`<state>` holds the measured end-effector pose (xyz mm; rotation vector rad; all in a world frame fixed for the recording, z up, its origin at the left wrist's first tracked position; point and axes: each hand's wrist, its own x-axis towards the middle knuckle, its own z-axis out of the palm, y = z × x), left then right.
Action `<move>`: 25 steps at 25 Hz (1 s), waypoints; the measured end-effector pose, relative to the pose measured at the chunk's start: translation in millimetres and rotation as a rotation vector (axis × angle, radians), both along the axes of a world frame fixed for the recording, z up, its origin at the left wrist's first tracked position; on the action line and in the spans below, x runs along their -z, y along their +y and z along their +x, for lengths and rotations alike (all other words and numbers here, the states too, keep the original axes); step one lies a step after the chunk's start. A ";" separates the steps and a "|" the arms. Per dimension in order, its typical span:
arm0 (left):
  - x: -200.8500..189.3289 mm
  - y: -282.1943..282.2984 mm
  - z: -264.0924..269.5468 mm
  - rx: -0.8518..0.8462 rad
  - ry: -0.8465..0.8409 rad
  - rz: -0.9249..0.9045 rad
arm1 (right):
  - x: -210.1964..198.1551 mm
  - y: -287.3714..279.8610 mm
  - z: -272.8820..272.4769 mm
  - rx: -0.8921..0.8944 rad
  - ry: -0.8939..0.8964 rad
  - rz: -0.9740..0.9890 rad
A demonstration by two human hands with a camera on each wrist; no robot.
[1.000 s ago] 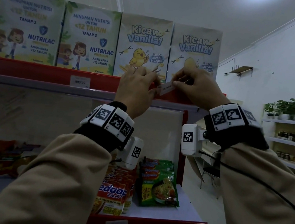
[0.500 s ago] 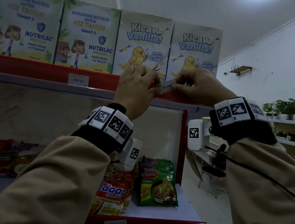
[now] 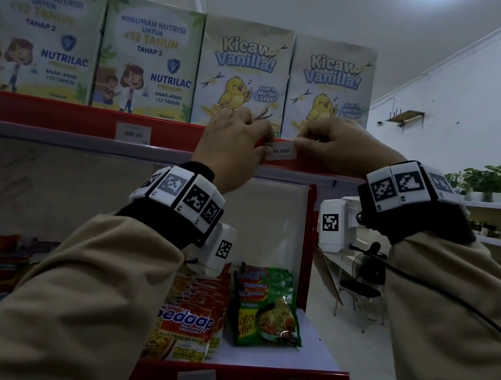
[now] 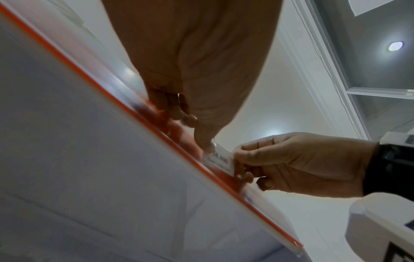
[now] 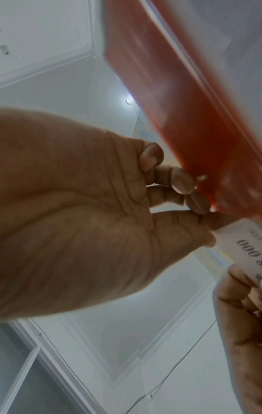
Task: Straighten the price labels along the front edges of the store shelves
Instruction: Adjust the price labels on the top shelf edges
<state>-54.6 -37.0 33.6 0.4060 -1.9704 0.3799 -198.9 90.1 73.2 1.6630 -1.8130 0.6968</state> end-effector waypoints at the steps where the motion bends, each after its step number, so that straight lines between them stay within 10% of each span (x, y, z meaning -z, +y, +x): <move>1: -1.4 0.4 0.6 -0.007 -0.019 -0.006 | -0.2 0.3 1.2 -0.002 -0.021 0.000; 25: -5.7 1.7 0.0 -0.049 -0.077 -0.011 | 11.4 -4.6 5.0 0.057 0.045 -0.012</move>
